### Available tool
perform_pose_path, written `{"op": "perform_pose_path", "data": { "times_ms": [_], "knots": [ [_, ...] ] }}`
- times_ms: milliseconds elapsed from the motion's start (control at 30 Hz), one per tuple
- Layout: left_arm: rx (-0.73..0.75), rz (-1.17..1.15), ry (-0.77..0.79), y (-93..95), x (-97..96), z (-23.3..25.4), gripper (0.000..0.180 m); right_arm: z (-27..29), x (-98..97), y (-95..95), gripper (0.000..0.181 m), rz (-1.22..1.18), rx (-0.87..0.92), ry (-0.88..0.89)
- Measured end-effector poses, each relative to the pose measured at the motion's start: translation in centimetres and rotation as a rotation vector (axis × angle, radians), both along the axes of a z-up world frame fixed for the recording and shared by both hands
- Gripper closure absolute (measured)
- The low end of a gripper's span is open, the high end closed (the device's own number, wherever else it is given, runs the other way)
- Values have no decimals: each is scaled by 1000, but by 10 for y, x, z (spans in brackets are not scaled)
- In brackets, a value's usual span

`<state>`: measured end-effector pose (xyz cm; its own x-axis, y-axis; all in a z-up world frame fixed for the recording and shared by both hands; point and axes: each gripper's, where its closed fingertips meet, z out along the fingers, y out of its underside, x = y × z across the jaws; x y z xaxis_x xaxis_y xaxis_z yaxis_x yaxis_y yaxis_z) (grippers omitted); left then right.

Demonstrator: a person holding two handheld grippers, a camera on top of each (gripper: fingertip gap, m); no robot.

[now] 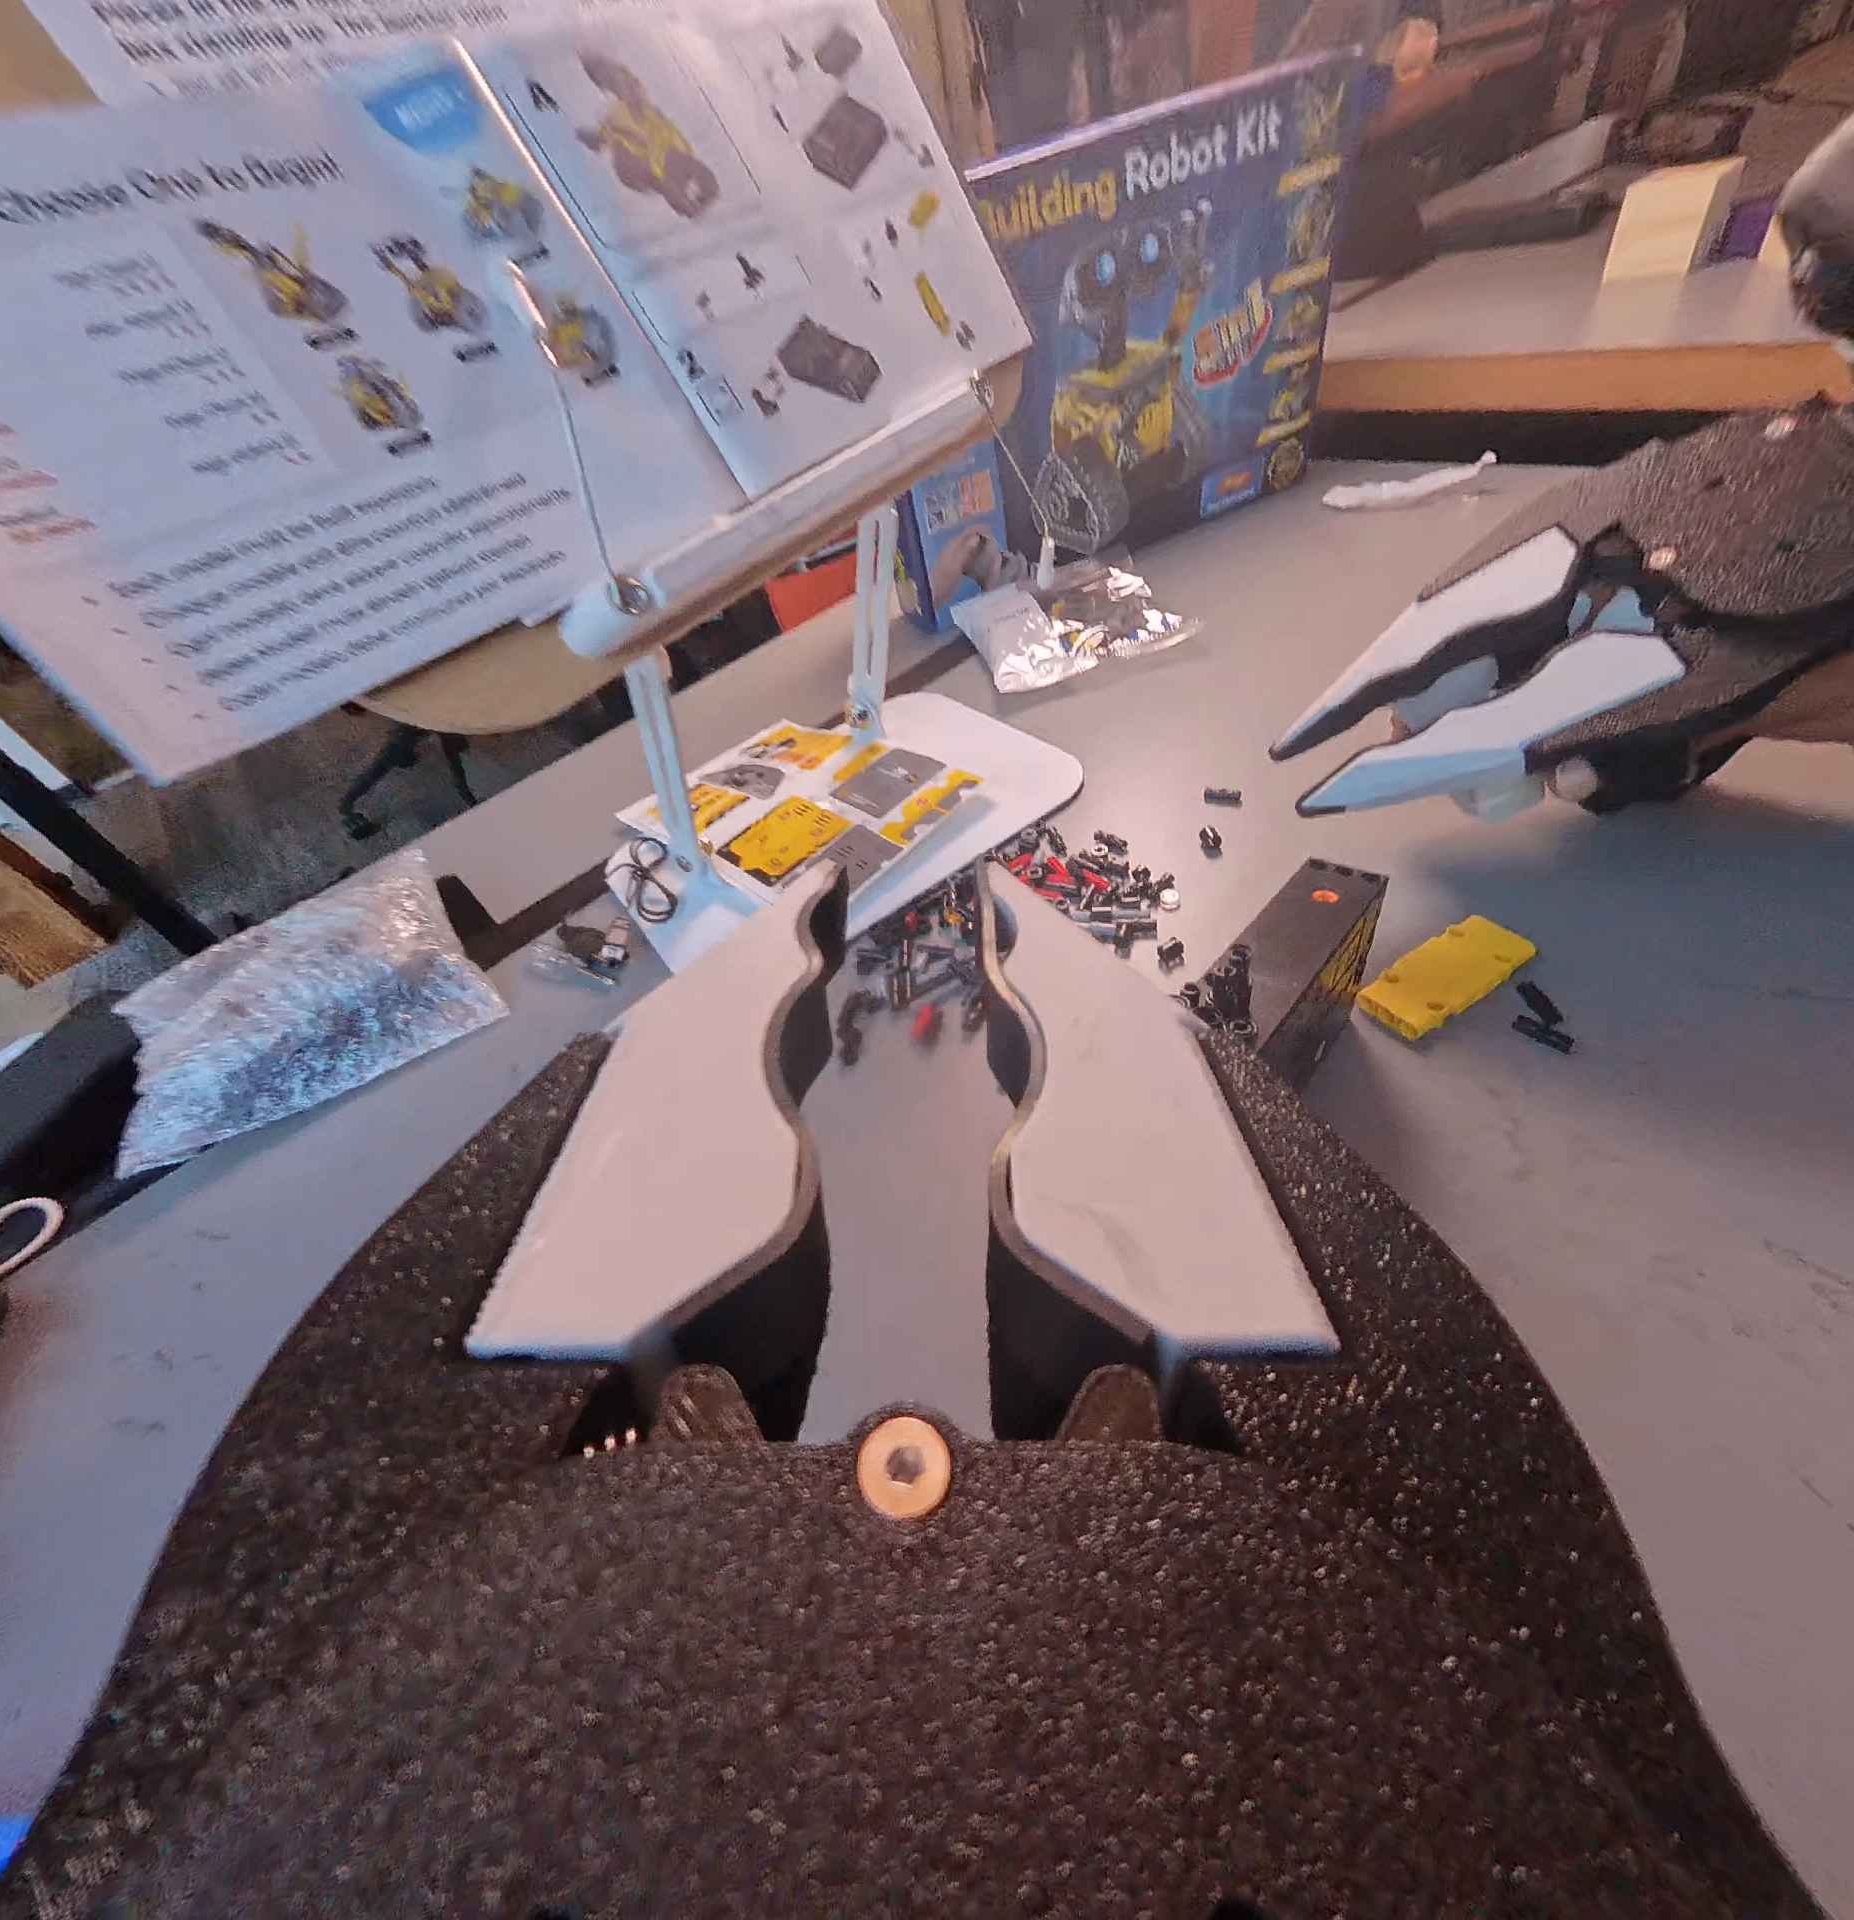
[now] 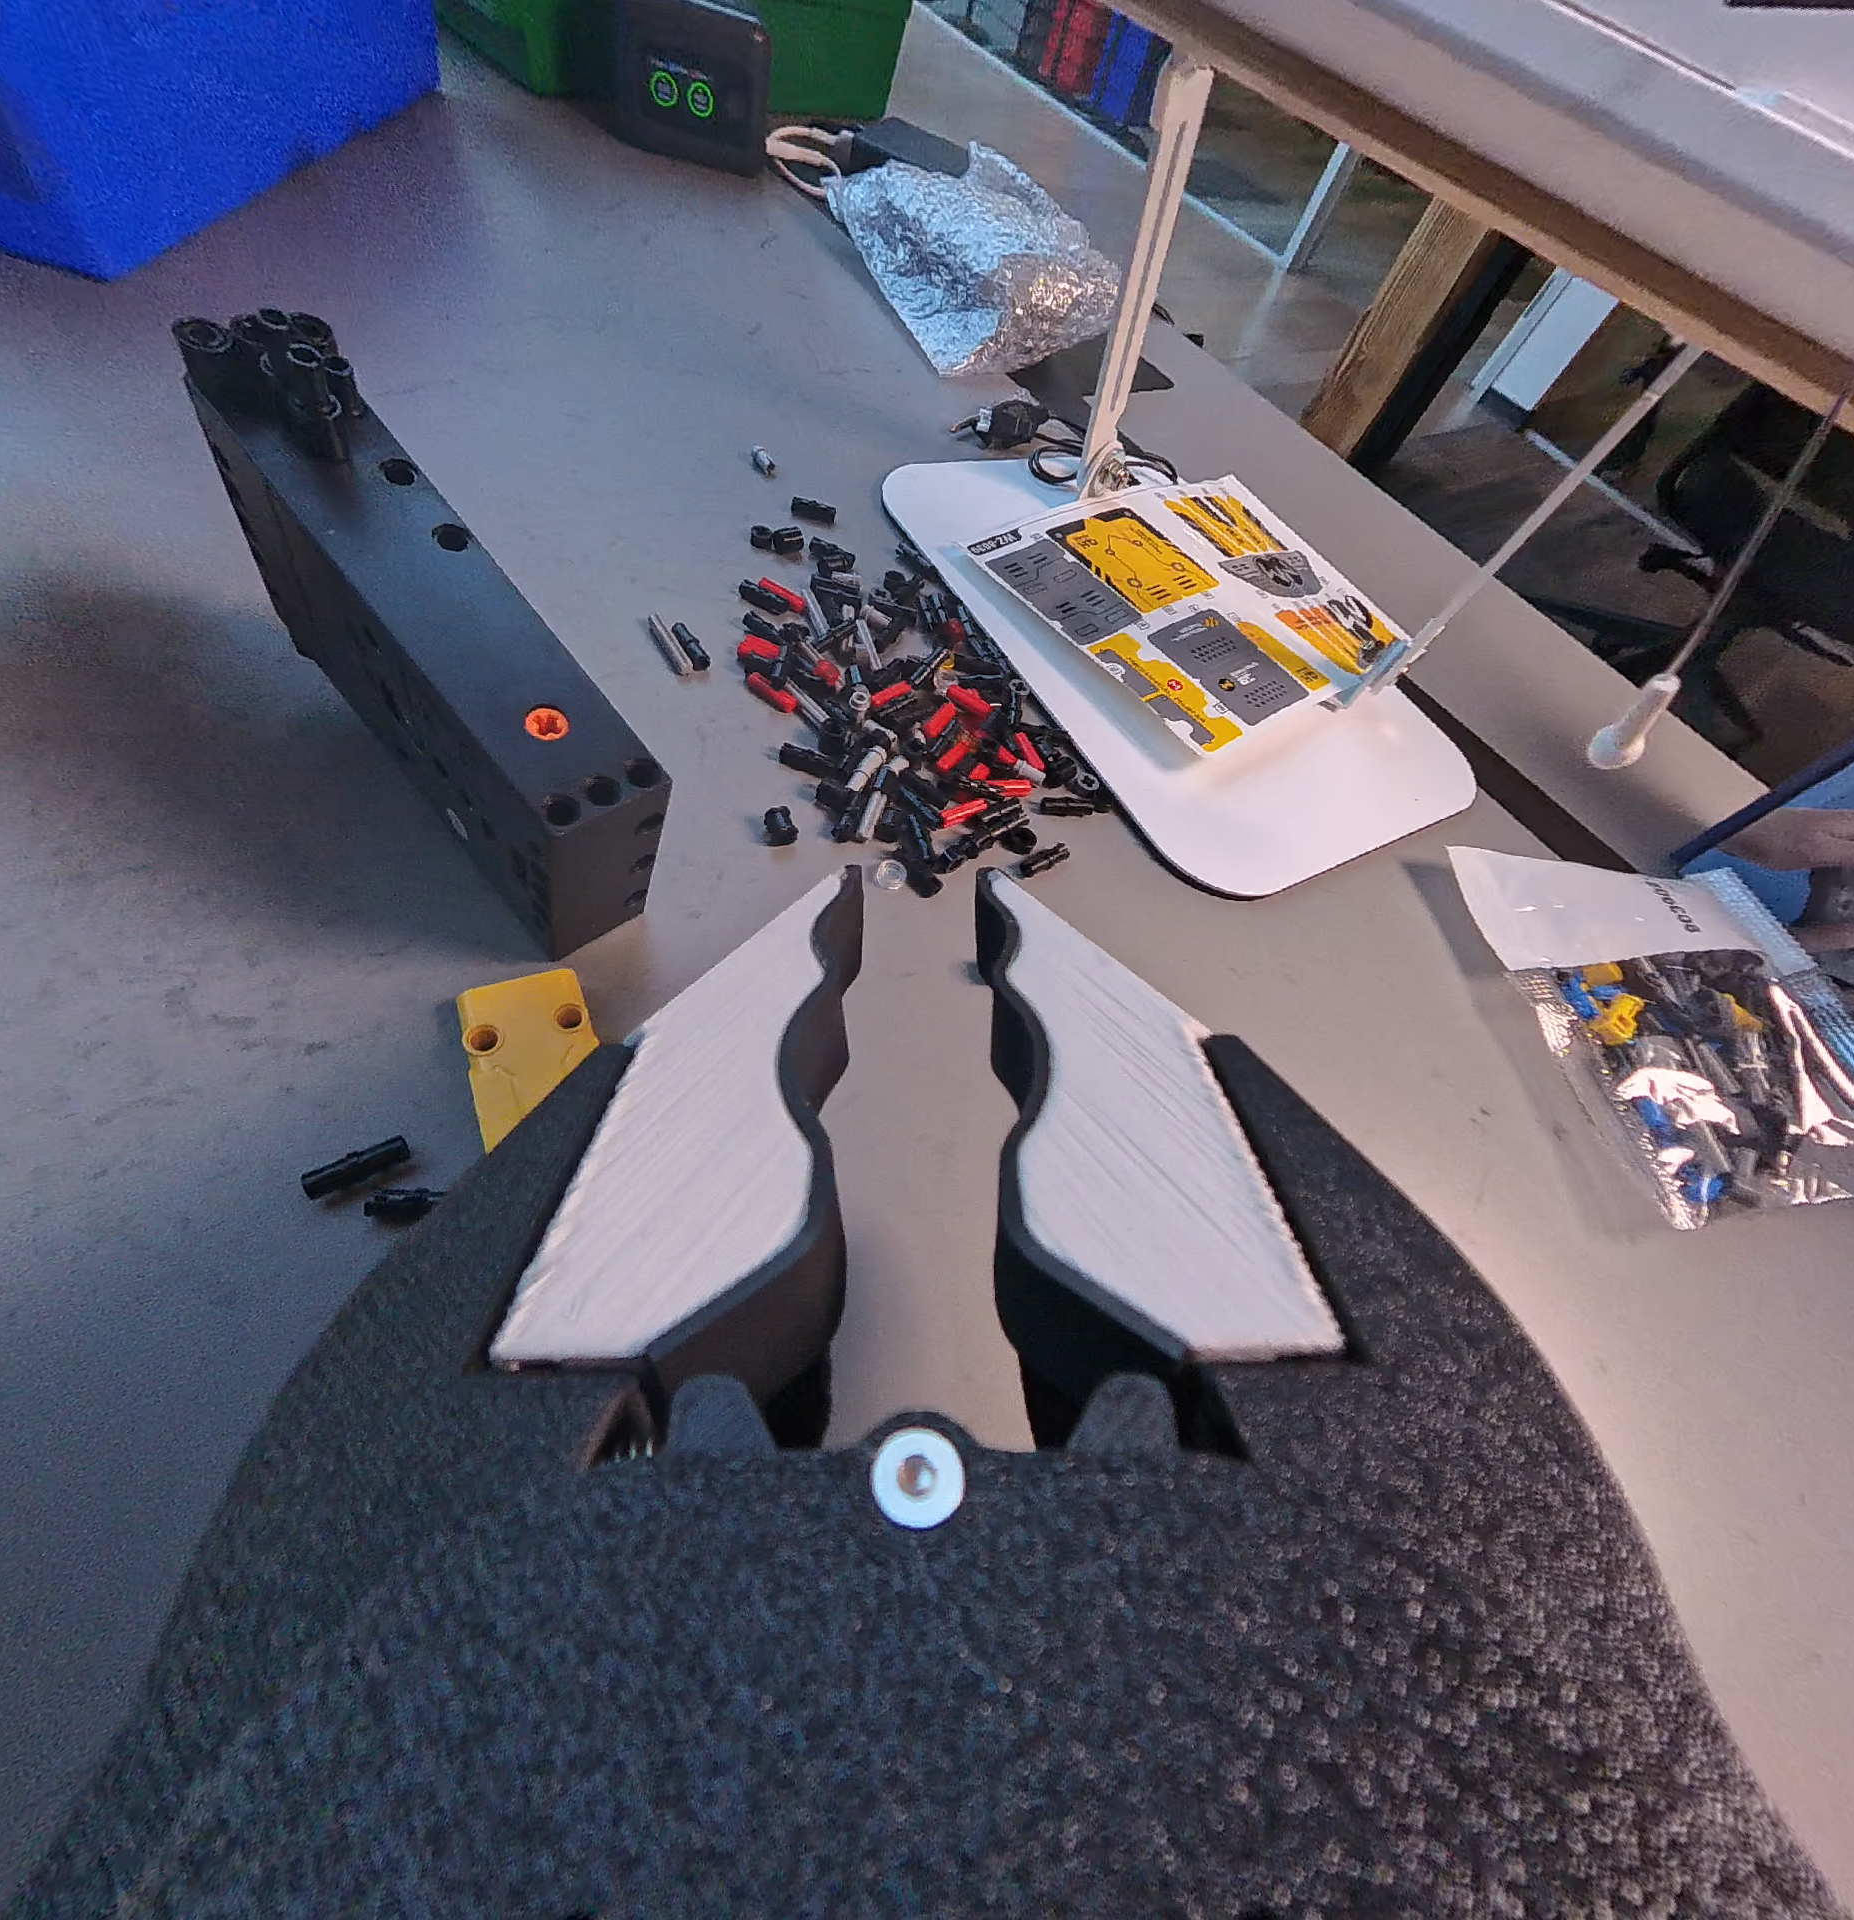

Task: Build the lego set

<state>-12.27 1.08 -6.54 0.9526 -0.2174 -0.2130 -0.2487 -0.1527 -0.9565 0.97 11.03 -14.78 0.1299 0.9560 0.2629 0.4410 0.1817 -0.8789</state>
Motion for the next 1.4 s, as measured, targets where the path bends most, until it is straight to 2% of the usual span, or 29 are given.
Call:
{"op": "perform_pose_path", "data": {
  "times_ms": [200,400,567,700,900,1067,1200,1267,1300,1400],
  "knots": [
    [104,168,-2,-66,-38,49,156,-4,-2,-6,161,21,51,-28],
    [7,390,55,-137,-108,56,153,-2,-1,-4,161,17,26,-12],
    [-224,487,103,-173,-169,33,151,-3,-1,-6,161,26,30,-17],
    [-468,452,165,-188,-208,7,152,-5,-2,-8,161,39,31,-30],
    [-864,256,254,-208,-237,-48,154,-1,-1,0,161,2,-7,-3],
    [-1159,182,365,-225,-267,-86,153,2,1,7,161,-32,-43,24],
    [-1383,41,311,-240,-264,-114,141,0,0,10,161,-52,-47,13],
    [-1458,-24,311,-243,-260,-125,142,-1,0,11,161,-63,-41,7],
    [-1470,-48,319,-242,-258,-128,152,-1,0,12,161,-67,-36,5],
    [-1428,-107,306,-227,-248,-127,161,-2,0,12,162,-74,-23,-1]
  ]
}}
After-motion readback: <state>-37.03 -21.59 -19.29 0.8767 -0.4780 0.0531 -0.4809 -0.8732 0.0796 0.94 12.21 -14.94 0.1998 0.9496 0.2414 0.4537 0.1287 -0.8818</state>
